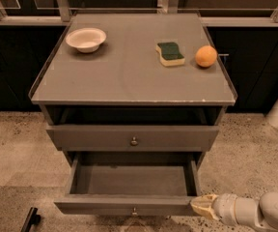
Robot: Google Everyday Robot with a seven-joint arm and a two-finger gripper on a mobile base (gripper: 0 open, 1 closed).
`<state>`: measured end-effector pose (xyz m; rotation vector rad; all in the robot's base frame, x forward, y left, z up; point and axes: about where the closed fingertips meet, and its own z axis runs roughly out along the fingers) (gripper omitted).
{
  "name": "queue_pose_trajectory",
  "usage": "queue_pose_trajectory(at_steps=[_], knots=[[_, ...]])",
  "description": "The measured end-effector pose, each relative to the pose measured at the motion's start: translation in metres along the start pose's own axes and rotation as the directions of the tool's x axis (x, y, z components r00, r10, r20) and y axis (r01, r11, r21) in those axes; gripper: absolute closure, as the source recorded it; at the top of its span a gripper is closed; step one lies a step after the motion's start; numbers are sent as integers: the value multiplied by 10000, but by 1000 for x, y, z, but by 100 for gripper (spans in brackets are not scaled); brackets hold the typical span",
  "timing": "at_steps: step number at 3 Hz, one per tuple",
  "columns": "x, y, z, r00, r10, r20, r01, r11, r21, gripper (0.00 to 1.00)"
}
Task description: Close middle drawer
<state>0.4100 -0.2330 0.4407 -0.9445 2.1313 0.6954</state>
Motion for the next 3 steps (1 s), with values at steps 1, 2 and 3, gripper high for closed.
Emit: queue_pose_trajectory(at_steps=[1, 2, 3], knots=[[0, 3, 2, 9999, 86, -72, -87, 10000, -50, 100], [5, 1, 18, 9999, 141, -6, -140, 9996, 234, 100], [5, 1, 18, 9999, 139, -5, -139, 9996, 239, 100]])
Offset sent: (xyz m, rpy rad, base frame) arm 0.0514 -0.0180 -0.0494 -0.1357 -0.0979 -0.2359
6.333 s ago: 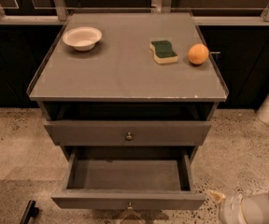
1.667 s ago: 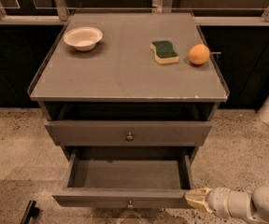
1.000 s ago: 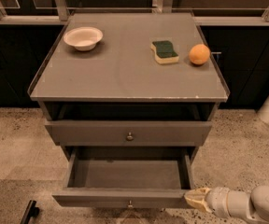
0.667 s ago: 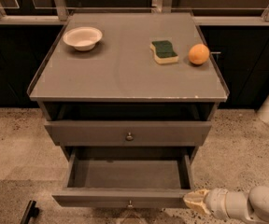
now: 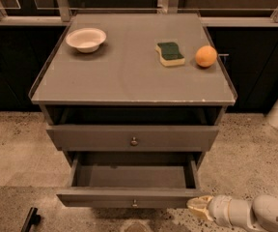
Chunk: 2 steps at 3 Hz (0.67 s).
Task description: Close middle drawer
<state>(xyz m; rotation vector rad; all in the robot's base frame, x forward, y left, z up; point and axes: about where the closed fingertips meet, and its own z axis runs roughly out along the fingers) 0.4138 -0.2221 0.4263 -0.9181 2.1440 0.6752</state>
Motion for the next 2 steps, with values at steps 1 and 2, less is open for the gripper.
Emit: queue_pose_trajectory(at_steps=[1, 2], knots=[[-16, -25, 10, 9995, -253, 177, 237, 9961, 855, 100], [-16, -25, 10, 9995, -252, 178, 236, 9961, 853, 100]])
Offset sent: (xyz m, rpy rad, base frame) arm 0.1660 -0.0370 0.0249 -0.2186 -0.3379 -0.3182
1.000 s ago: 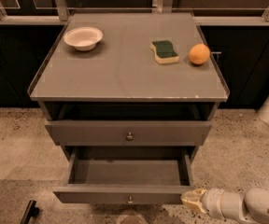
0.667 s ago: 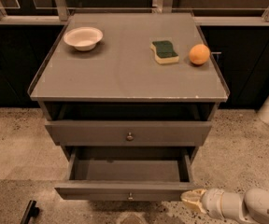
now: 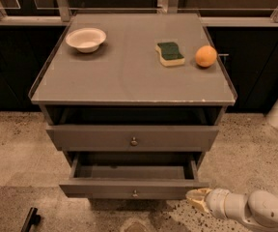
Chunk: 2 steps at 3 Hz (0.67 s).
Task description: Close middle drawer
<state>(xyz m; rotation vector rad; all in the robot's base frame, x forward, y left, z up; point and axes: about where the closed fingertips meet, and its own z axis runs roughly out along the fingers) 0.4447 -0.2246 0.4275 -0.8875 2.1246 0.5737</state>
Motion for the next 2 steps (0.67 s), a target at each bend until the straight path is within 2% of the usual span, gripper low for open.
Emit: queue_pose_trajectory(at_steps=[1, 2], knots=[[1, -2, 12, 9998, 113, 139, -110, 9998, -184, 100], [0, -19, 32, 9992, 372, 128, -369, 9990, -233, 100]])
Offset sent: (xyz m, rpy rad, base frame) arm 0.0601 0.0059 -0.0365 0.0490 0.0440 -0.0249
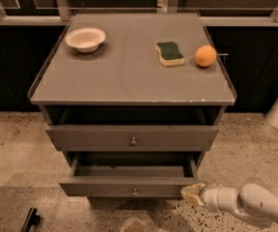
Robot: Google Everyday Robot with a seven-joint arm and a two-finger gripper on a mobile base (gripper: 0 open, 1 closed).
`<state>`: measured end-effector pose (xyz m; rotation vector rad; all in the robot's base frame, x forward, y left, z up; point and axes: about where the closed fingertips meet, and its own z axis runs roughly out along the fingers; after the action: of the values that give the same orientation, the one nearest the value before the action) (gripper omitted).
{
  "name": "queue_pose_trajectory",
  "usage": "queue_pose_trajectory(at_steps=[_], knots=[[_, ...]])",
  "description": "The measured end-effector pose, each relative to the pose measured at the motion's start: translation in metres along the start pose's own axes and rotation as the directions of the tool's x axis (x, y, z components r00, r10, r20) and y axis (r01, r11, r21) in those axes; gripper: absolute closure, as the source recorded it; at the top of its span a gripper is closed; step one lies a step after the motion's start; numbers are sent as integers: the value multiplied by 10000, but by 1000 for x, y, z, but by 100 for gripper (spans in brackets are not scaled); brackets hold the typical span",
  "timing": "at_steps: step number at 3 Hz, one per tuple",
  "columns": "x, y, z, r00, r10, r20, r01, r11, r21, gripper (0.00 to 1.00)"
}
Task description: Close middle drawer
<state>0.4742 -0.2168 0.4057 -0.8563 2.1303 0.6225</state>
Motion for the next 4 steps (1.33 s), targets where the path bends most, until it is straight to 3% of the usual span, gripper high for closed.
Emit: queue_pose_trajectory(at_steps=[2, 4], knots=[[-35, -37, 35, 9991, -188, 373, 178, 9995, 268, 100], [-68, -52, 56, 9973, -595, 424, 570, 9966, 590, 100]])
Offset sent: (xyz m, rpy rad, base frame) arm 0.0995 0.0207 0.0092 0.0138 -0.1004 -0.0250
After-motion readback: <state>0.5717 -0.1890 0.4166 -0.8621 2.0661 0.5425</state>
